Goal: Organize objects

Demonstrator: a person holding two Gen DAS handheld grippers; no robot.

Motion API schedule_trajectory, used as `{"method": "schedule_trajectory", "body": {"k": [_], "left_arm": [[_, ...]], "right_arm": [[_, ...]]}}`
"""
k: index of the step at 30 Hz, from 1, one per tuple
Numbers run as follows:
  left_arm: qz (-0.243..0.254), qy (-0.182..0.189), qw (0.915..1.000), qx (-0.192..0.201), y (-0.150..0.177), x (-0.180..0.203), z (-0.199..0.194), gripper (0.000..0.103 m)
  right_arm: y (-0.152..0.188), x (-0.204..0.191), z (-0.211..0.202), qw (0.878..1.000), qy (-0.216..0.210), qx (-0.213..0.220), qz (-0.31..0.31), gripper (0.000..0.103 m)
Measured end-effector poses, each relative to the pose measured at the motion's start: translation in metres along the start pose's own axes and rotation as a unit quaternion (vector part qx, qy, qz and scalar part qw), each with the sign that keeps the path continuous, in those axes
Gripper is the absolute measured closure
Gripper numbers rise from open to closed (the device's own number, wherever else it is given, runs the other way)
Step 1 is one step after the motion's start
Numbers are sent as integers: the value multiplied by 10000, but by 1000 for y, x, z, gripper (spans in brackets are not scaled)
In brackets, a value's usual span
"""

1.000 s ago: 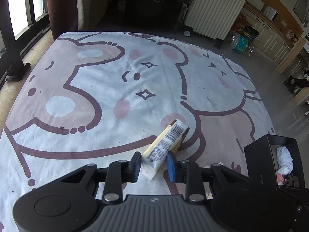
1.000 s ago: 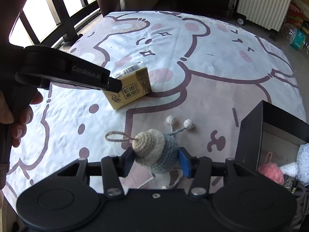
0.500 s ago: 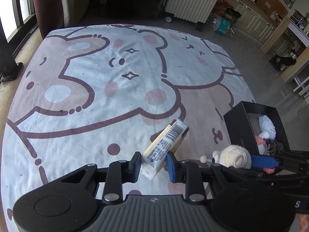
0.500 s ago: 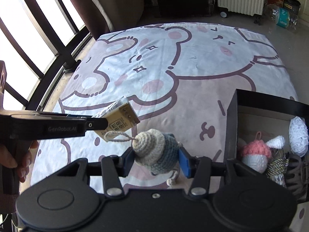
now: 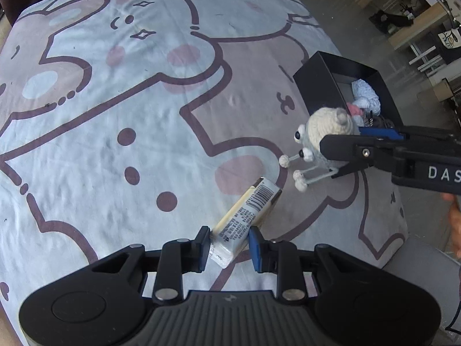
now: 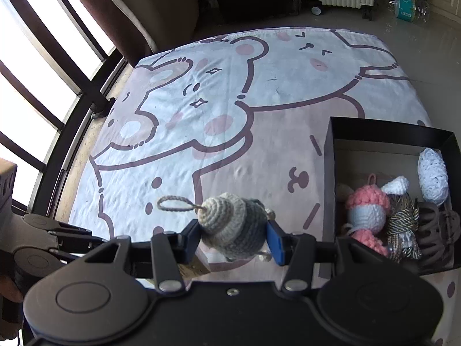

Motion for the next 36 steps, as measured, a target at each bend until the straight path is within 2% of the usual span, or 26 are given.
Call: {"method": "schedule_trajectory", "body": {"k": [3, 5, 7, 10, 15, 19, 22, 26, 30, 33, 36], "left_arm": [[-91, -248, 9995, 197, -8, -9, -3, 68], [-224, -378, 9981, 424, -18, -15, -10, 52], [-196, -495, 9974, 492, -21, -19, -13, 44], [-48, -595, 9978, 273, -17, -22, -9, 42], [379, -648, 9966, -352, 4, -25, 7, 41], [764, -928, 9902, -718, 15, -31, 18, 36], [854, -1119, 9868, -798, 17, -40, 21, 35], [808, -1466, 9841, -599, 11, -56, 17, 33], [498, -1745, 9831, -246, 2, -75, 8, 31], [271, -1819, 9829, -25, -4, -84, 4, 31], [74, -1740, 9847, 87, -8, -86, 6, 30]], "right_arm": [[1, -3, 4, 10000, -27, -46, -45, 53], [2, -5, 8, 9999, -7, -96, -84, 53], [4, -8, 12, 9998, 24, -135, -163, 53], [4, -11, 19, 9997, 34, -157, -163, 53], [0, -19, 33, 9998, 58, -167, -116, 53], [-9, -28, 44, 10000, 6, -80, 30, 53], [-14, -37, 52, 10000, 9, -40, -1, 53], [-18, -49, 62, 9999, 9, -55, -136, 53], [-17, -52, 70, 9996, 63, -129, -253, 53], [-13, -50, 77, 9992, 65, -268, -301, 52], [-2, -49, 83, 9982, -72, -540, -242, 52]]}}
Point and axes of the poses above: each gripper's, at about its wrist camera, not at the fingertips, and z roughly the way its jaws point, x to its right, y to its underside, the point moved 10 cm from there along z, roughly the way its jaws point, and after that the axes turned 12 degrees about y, right-handed, at the moved point
